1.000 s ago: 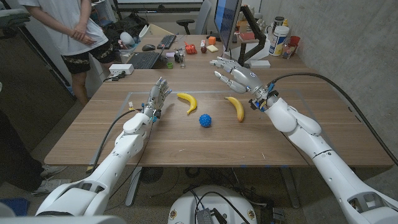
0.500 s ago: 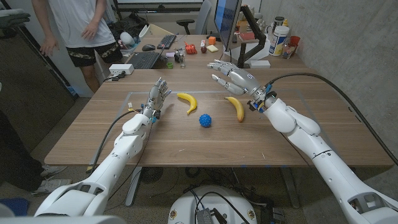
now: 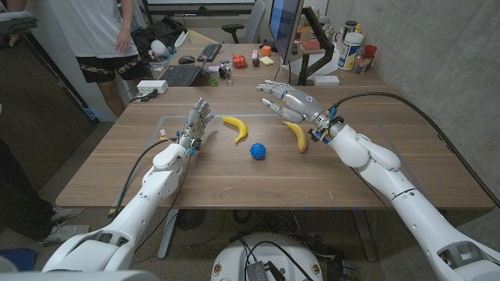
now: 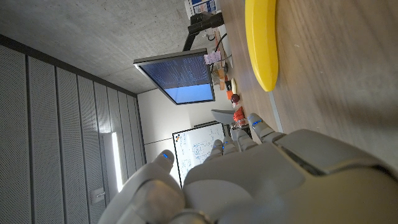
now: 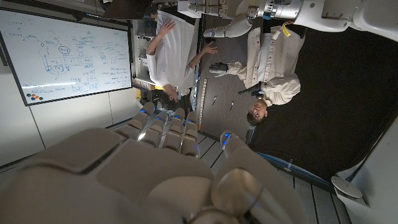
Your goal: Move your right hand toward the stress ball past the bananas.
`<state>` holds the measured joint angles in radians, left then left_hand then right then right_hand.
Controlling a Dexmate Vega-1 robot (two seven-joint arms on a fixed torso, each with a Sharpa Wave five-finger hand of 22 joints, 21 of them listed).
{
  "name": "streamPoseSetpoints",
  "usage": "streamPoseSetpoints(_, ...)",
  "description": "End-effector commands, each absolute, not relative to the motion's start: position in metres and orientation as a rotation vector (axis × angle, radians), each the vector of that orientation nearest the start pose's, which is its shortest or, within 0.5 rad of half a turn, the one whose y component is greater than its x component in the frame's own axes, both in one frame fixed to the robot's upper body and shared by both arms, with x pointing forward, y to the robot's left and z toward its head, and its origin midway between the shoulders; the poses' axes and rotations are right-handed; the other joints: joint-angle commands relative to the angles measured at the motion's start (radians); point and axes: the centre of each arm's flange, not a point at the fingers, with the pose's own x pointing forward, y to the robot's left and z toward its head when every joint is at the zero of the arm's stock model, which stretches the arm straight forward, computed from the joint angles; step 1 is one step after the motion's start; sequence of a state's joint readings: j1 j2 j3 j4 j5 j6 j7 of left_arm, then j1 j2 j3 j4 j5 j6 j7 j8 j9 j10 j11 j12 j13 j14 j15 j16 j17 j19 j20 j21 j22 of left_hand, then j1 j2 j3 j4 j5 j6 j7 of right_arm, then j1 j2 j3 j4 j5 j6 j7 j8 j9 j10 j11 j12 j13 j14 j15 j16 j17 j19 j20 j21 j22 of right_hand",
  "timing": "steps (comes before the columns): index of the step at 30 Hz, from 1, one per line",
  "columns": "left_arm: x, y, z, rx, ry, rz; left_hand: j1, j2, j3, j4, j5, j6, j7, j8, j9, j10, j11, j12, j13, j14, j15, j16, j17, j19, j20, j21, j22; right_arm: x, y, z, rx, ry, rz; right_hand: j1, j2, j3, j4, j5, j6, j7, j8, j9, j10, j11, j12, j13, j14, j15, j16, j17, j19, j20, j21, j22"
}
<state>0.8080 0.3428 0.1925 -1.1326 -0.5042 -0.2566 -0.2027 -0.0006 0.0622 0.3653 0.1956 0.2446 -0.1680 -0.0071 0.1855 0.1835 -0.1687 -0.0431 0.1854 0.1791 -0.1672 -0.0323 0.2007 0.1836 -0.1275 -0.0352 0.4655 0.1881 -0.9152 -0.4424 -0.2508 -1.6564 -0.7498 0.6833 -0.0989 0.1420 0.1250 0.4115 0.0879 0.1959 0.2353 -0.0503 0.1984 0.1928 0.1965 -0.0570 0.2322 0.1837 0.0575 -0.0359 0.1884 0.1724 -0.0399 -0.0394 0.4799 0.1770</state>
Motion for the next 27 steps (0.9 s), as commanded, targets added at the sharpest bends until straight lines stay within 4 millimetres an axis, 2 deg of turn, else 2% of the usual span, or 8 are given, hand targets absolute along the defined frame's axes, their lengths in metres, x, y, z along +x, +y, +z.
streamPoseSetpoints(1, 0.676, 0.302, -0.045, -0.061, -0.549, -0.221, 0.003, 0.117, -0.004, -0.002, 0.009, -0.049, -0.004, 0.008, 0.004, -0.005, 0.003, 0.004, 0.004, -0.023, 0.002, 0.003, 0.004, 0.005, -0.034, -0.005, 0.005, 0.524, -0.139, 0.029, -1.243, -1.332, 0.247, 0.009, 0.031, 0.002, -0.005, -0.002, -0.002, -0.001, -0.001, 0.003, 0.005, 0.001, -0.004, 0.003, 0.003, -0.054, -0.001, -0.001, 0.001, -0.093, -0.005, 0.001)
streamPoseSetpoints(27, 0.678, 0.31, -0.051, -0.065, -0.542, -0.224, 0.003, 0.117, -0.005, -0.002, 0.009, -0.048, -0.005, 0.007, 0.004, -0.006, 0.004, 0.004, 0.004, -0.025, 0.001, 0.002, 0.004, 0.006, -0.034, -0.007, 0.005, 0.529, -0.123, 0.02, -1.288, -1.304, 0.28, 0.022, 0.035, 0.003, -0.015, -0.003, -0.008, -0.003, -0.003, 0.004, 0.003, -0.002, -0.008, 0.003, 0.003, -0.055, -0.002, 0.001, 0.007, -0.095, -0.013, 0.001)
